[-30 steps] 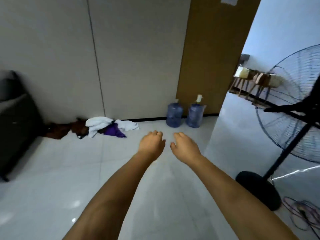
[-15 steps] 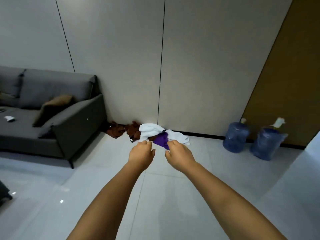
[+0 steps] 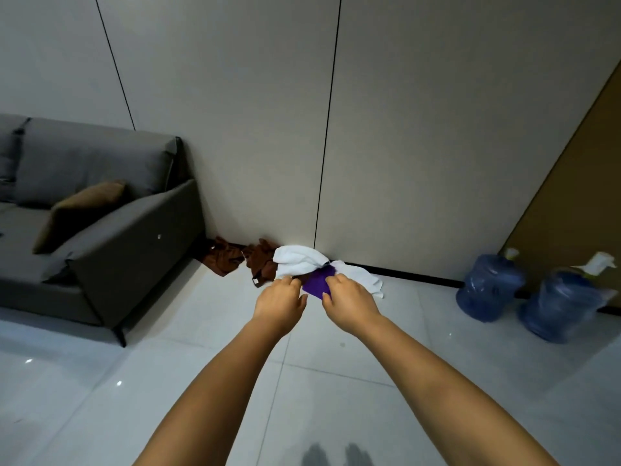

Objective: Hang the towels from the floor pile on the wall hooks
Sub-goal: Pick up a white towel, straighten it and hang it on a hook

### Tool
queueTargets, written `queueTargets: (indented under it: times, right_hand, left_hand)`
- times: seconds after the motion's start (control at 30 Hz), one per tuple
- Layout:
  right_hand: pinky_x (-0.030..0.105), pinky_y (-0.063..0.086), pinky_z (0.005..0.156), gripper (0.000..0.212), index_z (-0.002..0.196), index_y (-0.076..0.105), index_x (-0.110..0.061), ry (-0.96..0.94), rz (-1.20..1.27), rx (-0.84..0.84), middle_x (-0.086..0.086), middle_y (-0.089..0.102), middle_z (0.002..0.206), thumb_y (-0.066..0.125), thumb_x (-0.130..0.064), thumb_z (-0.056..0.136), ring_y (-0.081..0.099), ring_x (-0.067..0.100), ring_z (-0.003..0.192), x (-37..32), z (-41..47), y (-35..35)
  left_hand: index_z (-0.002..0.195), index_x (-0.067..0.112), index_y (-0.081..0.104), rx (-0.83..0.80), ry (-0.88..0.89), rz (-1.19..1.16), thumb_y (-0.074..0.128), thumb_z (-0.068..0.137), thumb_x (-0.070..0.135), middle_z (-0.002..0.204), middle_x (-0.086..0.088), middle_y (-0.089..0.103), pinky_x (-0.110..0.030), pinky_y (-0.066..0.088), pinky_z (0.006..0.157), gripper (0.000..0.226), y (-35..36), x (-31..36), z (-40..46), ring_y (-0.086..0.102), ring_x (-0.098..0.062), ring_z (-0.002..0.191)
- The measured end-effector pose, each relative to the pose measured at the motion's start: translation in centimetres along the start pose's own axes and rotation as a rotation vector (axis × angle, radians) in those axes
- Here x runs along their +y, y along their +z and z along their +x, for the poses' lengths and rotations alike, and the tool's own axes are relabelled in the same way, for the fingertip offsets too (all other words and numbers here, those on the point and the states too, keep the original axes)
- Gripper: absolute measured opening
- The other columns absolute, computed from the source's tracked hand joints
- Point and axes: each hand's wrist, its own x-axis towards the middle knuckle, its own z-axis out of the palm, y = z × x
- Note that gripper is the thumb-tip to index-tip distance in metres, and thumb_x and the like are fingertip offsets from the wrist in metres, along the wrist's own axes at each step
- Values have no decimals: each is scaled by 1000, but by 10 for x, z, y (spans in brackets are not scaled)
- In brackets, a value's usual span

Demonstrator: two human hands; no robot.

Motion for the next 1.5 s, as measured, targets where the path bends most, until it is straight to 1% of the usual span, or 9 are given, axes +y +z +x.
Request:
queueTargets:
  times: [0.53,0.83,1.1,1.13,1.23,1.3,1.37,1.43,1.5]
  right_hand:
    - [33,44,86,33,124,50,-11,72,15,-81,6,53,123,38,-24,97,53,23,109,32,343,57]
    - [32,41,83,26,115,53,-9,76,-16,-103,7,56,118,45,-17,92,54,25,106,89,488,86]
    - [30,36,94,33,126,48,-8,-63,-39,-110,8,53,122,43,-17,95,51,25,112,156,630,114]
    - [32,39,91,31,120,52,-5,-99,-50,-92,10,56,115,49,-15,91,54,27,107,167,646,122]
    - [28,47,56,30,79,63,-1,-161,8,-82,11,61,73,79,-7,55,62,28,63,194,685,145]
    - [29,43,68,25,91,59,-2,-123,-6,-199,10,61,89,71,-11,71,60,26,81,206,704,160]
    - [31,38,81,19,103,56,-3,-106,1,-205,11,58,103,53,-13,87,55,28,98,224,723,185]
    - [31,45,74,19,88,60,-1,-122,30,-68,11,61,88,47,-14,83,60,28,83,240,738,222]
    - [30,52,61,12,72,62,-4,-144,42,57,8,61,69,54,-12,71,60,25,61,259,745,284]
  left_hand:
    - [123,10,48,-114,-29,-55,33,100,31,126,-6,52,-33,43,89,35,47,-135,333,47,-23,116]
    - [122,8,48,-125,-64,-1,34,100,31,125,-8,51,-33,39,87,36,85,-160,485,46,-26,117]
    - [121,7,49,-150,-81,46,36,99,31,124,-9,52,-31,38,84,35,142,-156,629,46,-25,117]
    - [120,7,50,-145,-77,50,36,99,30,122,-9,53,-31,38,83,34,153,-156,643,46,-25,115]
    - [112,4,55,-174,-107,25,40,99,27,112,-11,57,-32,38,76,31,186,-165,667,51,-28,106]
    - [94,0,62,-138,-68,-13,58,91,20,92,-15,62,-32,39,64,21,212,-175,677,60,-34,88]
    - [77,-1,64,-164,-17,14,74,76,12,74,-15,62,-30,41,54,16,237,-190,691,62,-35,68]
    - [82,-1,64,-189,-4,53,71,77,11,79,-15,63,-31,44,60,14,269,-206,714,62,-33,74]
    - [71,4,63,-170,107,134,81,62,12,70,-10,61,-26,45,54,21,308,-225,732,61,-27,64]
